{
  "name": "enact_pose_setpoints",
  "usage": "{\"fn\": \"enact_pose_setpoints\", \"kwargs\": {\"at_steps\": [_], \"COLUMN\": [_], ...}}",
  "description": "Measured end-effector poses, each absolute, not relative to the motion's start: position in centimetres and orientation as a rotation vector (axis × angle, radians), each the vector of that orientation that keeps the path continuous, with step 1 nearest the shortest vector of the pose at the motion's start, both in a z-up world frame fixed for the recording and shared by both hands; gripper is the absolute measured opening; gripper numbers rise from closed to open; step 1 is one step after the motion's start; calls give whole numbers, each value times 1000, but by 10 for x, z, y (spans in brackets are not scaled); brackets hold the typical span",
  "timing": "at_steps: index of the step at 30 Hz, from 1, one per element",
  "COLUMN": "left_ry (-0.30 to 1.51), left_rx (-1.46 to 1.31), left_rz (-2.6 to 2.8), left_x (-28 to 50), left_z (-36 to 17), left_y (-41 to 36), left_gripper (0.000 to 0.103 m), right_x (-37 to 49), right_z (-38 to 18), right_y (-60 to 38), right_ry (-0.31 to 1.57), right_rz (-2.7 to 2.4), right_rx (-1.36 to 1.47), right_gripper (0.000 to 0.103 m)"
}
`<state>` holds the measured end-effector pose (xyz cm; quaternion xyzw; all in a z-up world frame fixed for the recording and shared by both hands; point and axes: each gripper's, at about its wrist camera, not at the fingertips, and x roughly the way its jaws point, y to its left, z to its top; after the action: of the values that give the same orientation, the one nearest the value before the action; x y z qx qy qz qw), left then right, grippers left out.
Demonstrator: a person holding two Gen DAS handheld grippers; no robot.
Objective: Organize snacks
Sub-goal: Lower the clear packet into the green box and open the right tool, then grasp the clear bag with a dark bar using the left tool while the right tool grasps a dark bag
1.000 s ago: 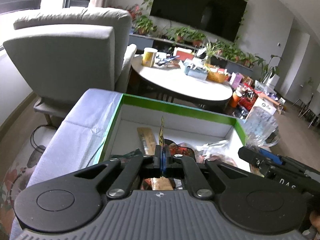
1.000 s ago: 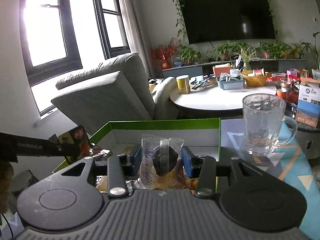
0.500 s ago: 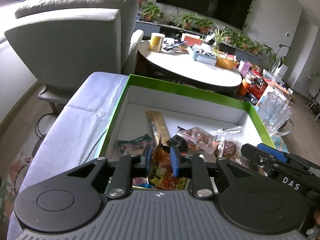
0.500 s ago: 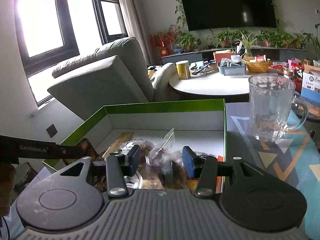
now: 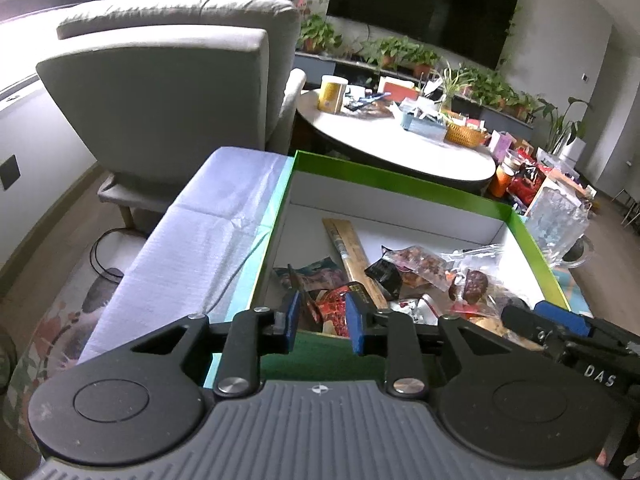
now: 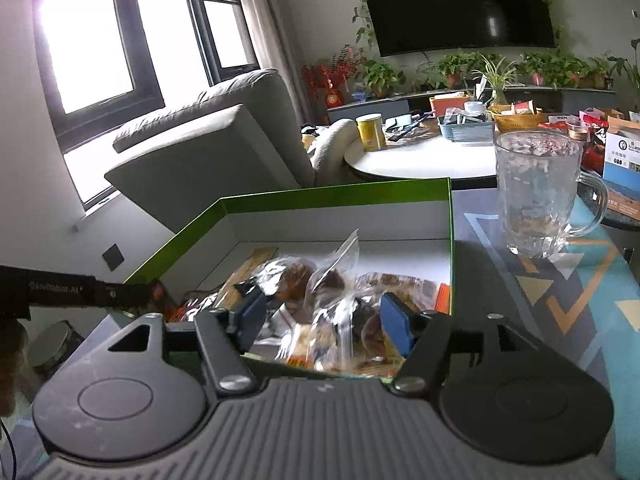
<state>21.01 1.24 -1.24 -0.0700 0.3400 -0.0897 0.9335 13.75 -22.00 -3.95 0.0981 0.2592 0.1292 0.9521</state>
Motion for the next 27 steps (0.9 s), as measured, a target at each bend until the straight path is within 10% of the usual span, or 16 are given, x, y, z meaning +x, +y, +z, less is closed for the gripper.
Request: {"fn": "enact_pose_setpoints", "kwargs": {"at_steps": [27], "left_ry": [782], "left_rx": [86], "left_rz": [-381], "left_x": [141], "left_z": [-52], "left_y": [-27], "left_gripper": [44], "right_x": [66], "right_z": [-63], "right_y": [-248], "right_ry": [536], "right_rz": [103], "right_rx": [114], "right_gripper": [66]}}
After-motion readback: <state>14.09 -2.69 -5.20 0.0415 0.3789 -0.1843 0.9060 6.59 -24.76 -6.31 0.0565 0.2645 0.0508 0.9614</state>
